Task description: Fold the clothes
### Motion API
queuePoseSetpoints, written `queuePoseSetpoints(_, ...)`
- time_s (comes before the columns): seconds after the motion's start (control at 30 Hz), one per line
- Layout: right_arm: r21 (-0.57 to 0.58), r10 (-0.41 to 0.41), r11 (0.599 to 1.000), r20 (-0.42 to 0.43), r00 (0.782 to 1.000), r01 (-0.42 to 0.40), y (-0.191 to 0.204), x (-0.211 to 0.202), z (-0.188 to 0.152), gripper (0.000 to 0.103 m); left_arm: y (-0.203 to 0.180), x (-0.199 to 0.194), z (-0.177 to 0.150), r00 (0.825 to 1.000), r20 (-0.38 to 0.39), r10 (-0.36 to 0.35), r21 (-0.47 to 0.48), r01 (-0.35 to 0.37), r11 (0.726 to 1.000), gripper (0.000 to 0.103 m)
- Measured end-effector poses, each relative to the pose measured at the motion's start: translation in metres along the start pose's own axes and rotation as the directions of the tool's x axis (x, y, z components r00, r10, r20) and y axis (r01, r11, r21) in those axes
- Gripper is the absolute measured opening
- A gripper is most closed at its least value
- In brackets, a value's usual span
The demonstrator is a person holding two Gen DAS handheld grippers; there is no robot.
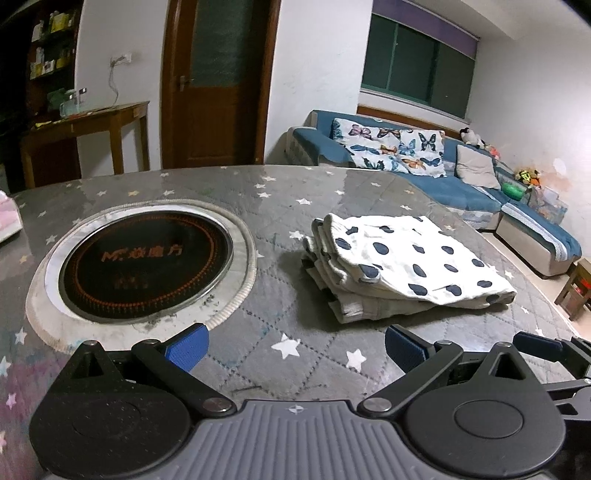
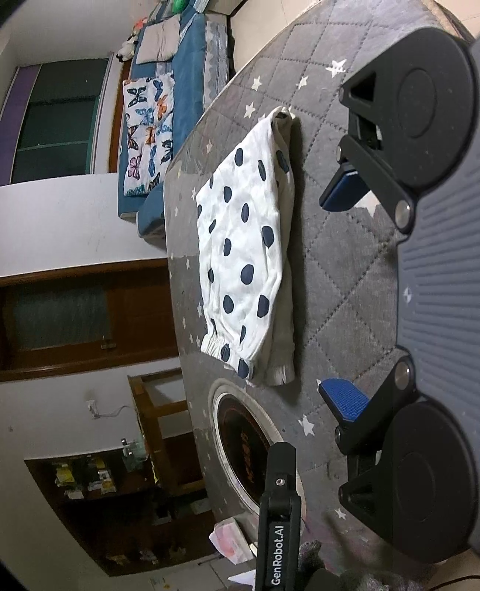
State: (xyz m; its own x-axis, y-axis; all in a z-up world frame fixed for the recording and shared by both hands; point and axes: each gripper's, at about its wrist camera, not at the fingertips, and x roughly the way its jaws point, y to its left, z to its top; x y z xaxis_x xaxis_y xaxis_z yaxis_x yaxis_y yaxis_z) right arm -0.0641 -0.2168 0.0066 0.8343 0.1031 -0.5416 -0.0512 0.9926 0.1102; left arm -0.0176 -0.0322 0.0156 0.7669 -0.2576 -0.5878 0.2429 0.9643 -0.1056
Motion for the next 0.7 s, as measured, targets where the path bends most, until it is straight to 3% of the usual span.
queuePoseSetpoints(0.4,-0.001,-0.127,0.992,-0.006,0.992,0.127,0.024,-0.015,0.003,0.099,0.013,0.008,0.006,0.995,0.0,-0.102,0.048,0.102,0.994,0.103)
queuePoseSetpoints(0.7,-0.01,-0.171,0.985,-0.013,0.985,0.171,0.028,-0.023,0.006,0.099,0.005,0.017,0.011,0.987,-0.017,-0.159,0.076,0.16,0.984,0.103)
